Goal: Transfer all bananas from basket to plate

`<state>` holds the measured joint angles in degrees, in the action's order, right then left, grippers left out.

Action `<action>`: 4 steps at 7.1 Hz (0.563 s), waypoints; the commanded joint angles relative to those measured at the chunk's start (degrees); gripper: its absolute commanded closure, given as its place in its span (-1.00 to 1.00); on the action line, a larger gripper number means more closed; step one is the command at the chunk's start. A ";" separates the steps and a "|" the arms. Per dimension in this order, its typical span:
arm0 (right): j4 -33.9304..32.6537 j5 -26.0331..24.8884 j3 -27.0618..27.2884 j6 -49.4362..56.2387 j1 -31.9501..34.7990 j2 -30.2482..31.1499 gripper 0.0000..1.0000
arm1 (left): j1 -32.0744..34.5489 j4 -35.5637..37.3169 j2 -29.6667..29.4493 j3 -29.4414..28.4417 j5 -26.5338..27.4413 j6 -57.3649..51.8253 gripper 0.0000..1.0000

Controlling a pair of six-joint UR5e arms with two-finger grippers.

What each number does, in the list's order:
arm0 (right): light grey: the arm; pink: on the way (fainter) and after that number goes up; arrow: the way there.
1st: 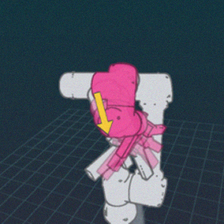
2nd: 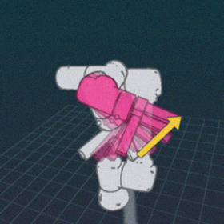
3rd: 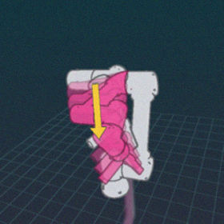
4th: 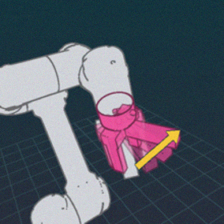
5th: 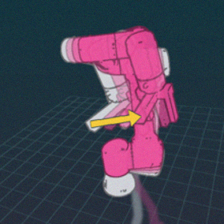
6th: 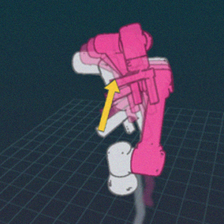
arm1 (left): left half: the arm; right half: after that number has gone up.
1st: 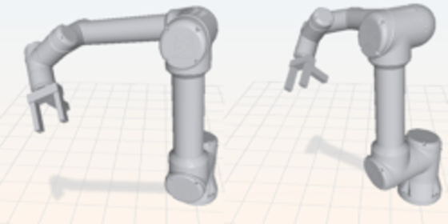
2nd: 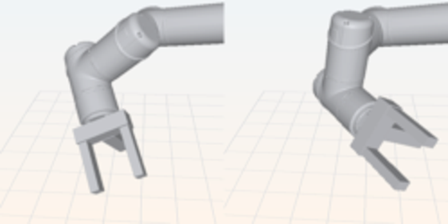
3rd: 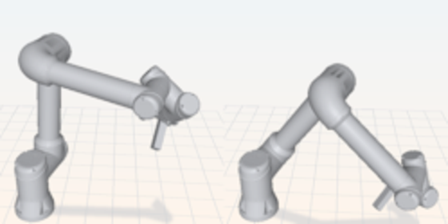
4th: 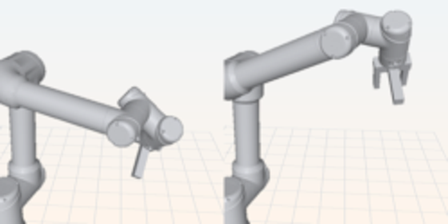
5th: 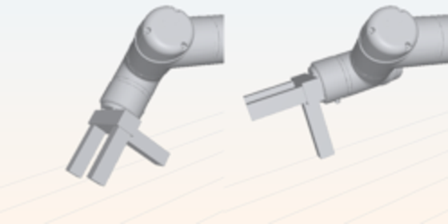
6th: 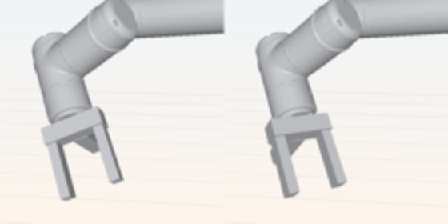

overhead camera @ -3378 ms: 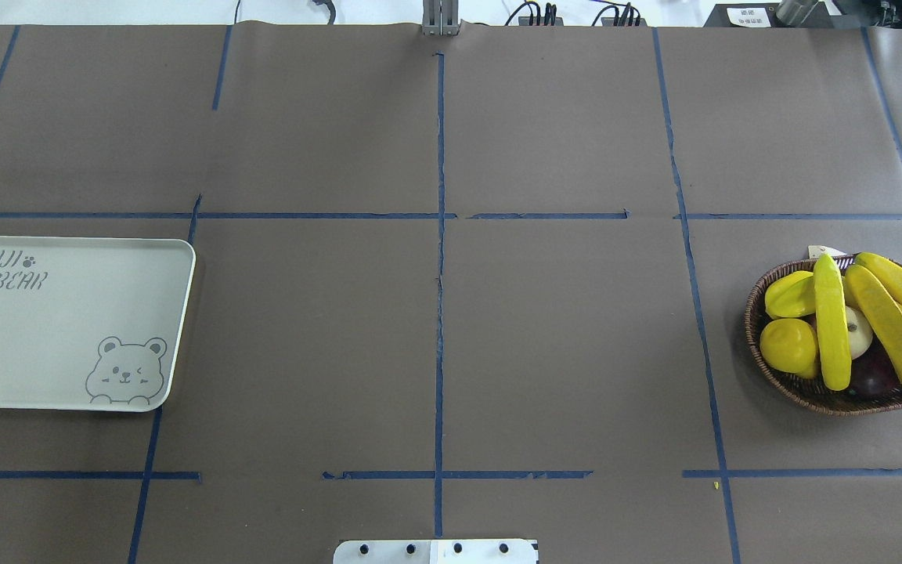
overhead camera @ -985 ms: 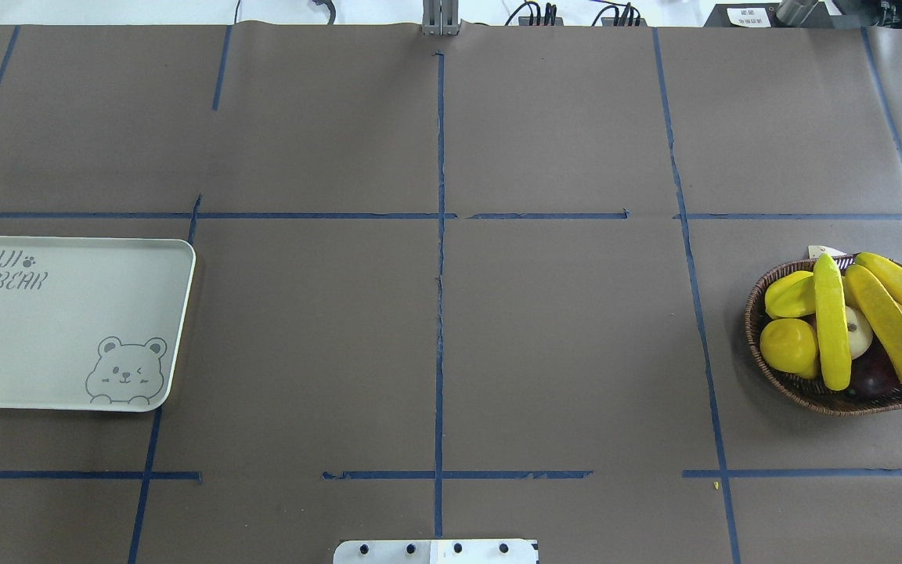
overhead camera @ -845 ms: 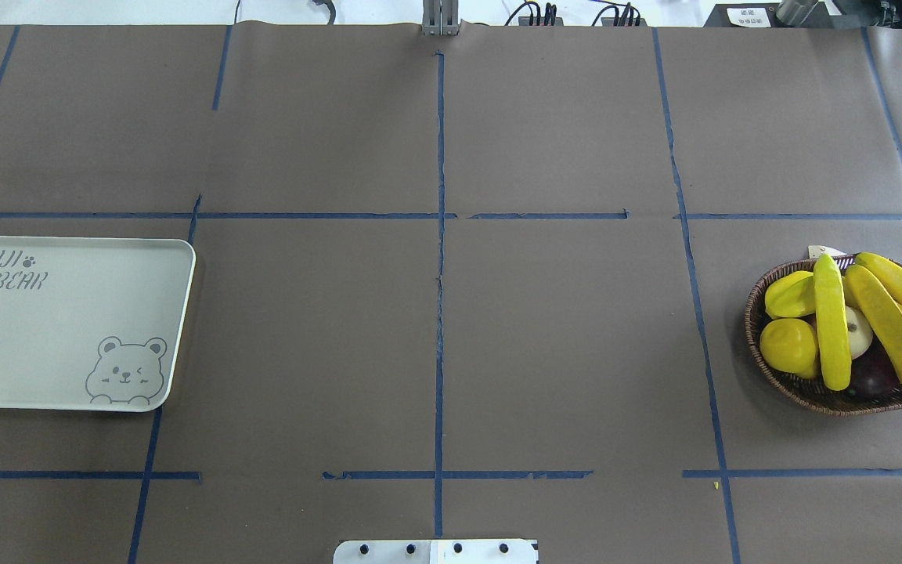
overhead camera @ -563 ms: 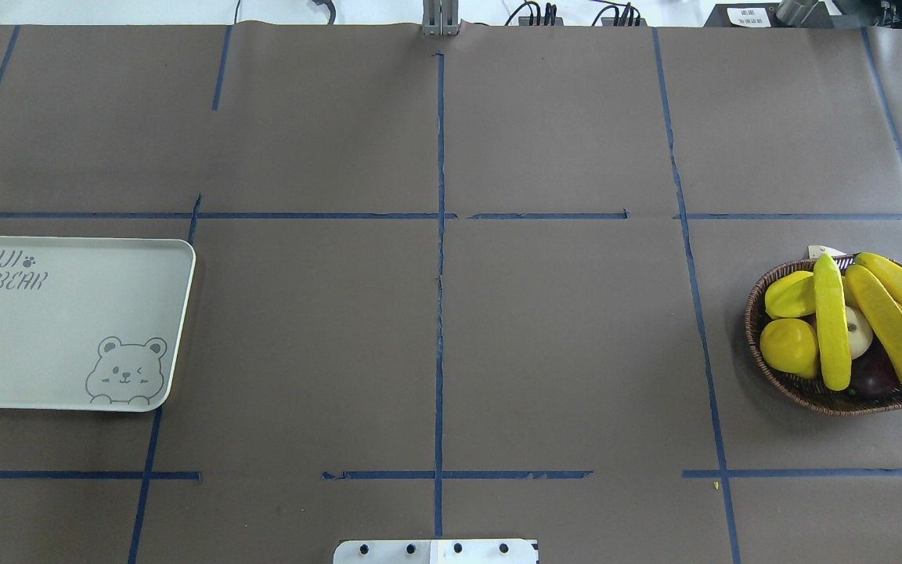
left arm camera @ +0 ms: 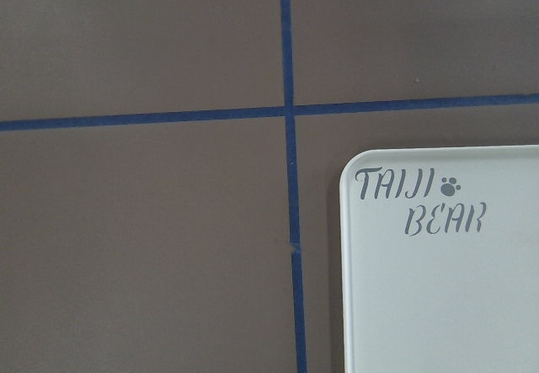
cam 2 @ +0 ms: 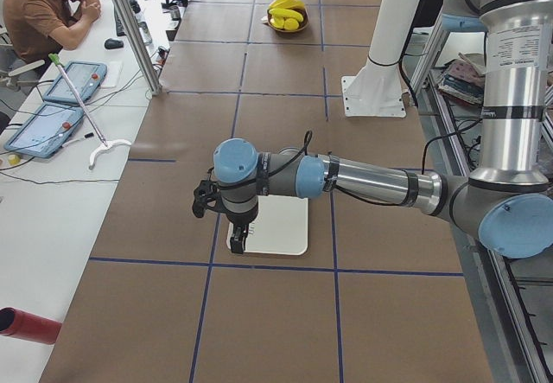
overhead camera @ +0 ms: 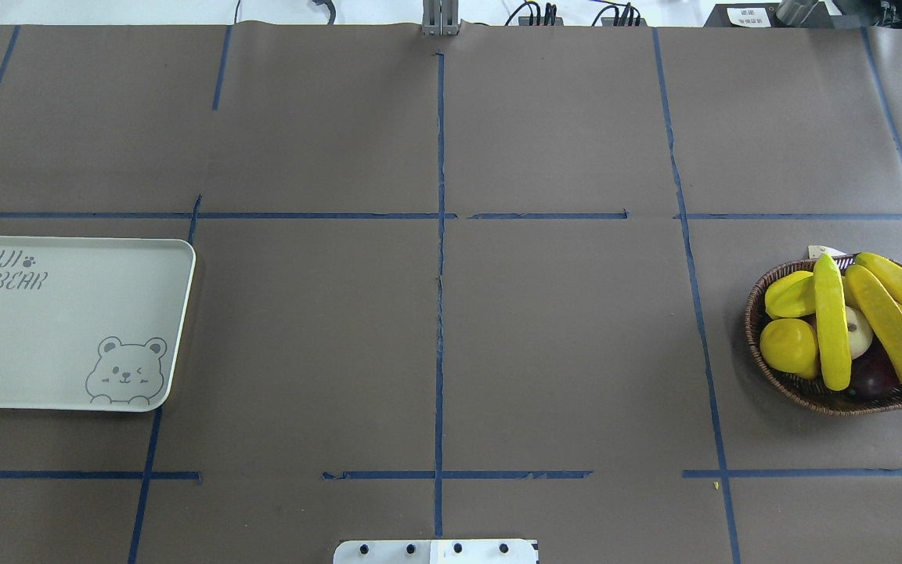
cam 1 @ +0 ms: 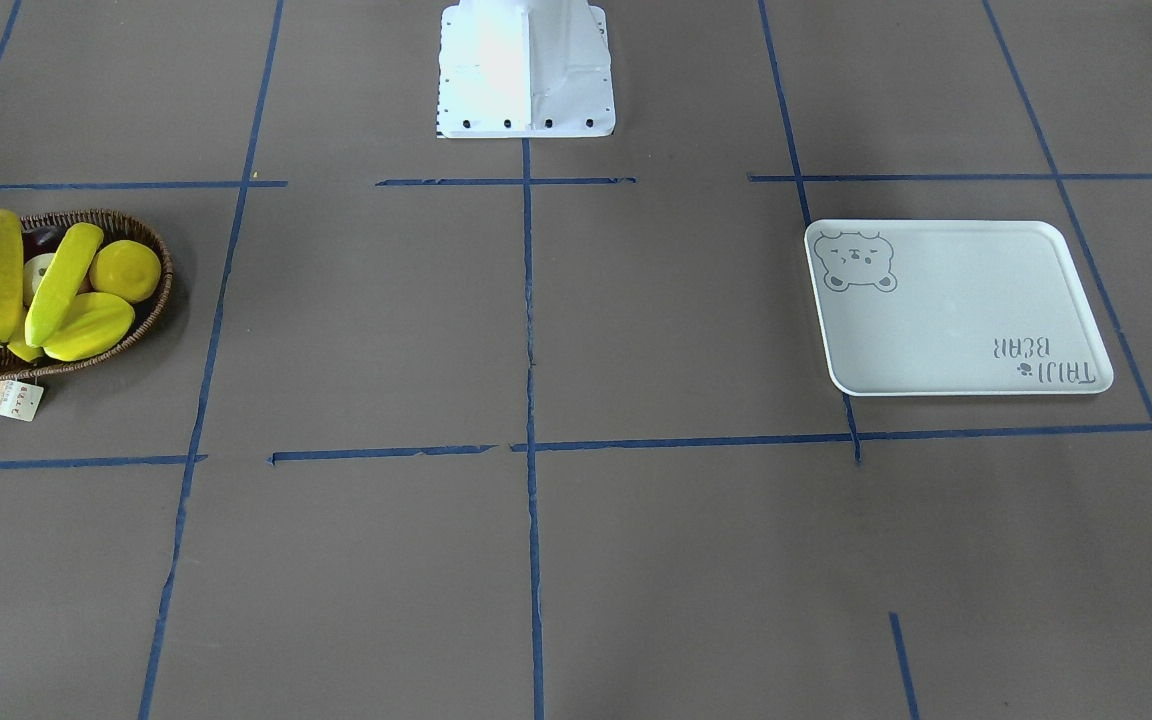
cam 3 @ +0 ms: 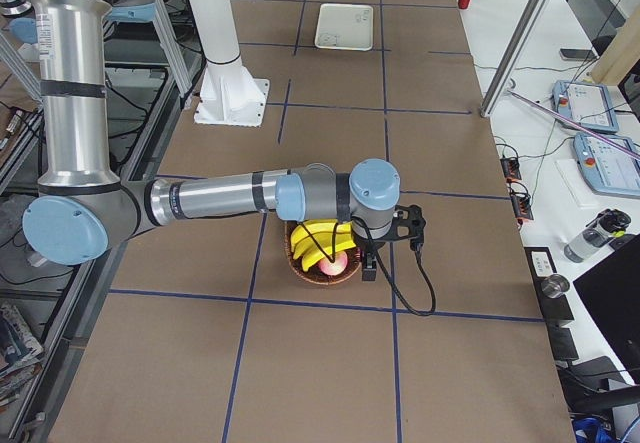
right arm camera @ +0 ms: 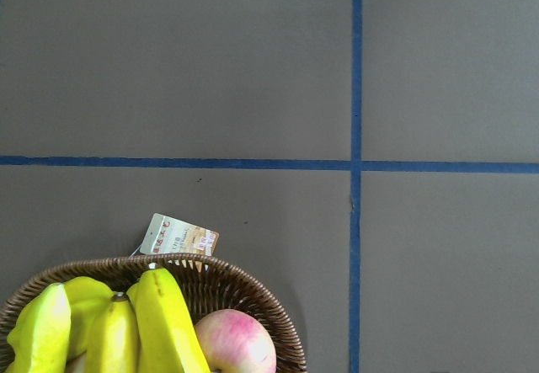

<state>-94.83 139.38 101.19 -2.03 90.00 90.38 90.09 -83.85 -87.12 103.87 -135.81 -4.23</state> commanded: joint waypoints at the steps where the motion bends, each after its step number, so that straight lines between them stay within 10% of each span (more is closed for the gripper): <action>1: 0.17 0.01 2.68 0.00 -5.52 0.05 -1.00 | -2.20 -0.61 -0.42 2.91 -0.07 0.10 -0.99; 4: 0.00 -4.00 11.54 -1.92 -10.78 1.63 -1.00 | -5.17 -0.52 -0.51 2.75 -3.73 0.27 -0.99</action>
<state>-94.85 138.20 109.09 -2.93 82.08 91.24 86.65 -84.28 -87.63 107.03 -137.03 -4.07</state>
